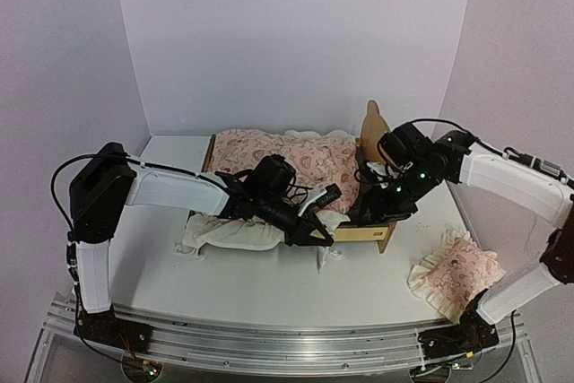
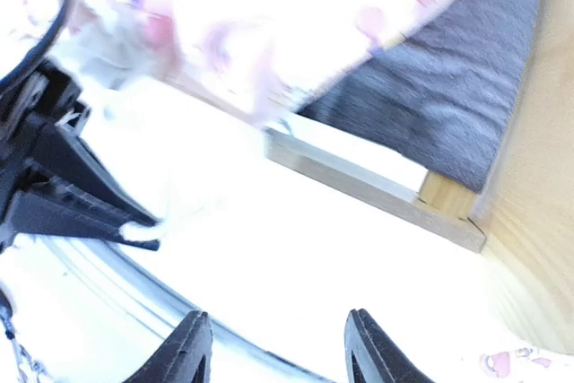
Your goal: Set up the pet bed
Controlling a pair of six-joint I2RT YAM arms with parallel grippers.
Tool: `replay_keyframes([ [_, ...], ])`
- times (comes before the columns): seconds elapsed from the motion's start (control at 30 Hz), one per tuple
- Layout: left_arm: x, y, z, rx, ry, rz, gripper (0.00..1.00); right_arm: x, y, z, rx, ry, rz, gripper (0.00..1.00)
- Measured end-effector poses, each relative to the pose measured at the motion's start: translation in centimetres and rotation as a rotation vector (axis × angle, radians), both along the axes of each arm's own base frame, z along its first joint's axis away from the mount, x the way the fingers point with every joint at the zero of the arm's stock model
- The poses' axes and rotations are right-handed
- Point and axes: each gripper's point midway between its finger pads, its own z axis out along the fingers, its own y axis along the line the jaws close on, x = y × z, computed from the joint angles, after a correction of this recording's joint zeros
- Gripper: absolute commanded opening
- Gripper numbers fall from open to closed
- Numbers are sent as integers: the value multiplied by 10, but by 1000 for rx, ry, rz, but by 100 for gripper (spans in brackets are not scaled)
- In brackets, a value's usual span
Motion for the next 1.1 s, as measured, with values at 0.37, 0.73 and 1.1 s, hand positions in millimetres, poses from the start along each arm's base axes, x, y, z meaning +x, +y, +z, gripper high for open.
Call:
replay_keyframes([
  [0.37,-31,28,15,20,-229,-287,90,24,14,-22,164,-66,-198,60],
  [0.73,35,111,58,106,-473,-213,83,58,15,-49,140,-34,-453,58],
  [1.1,109,185,31,372,-596,23,56,75,48,-61,213,53,-453,37],
])
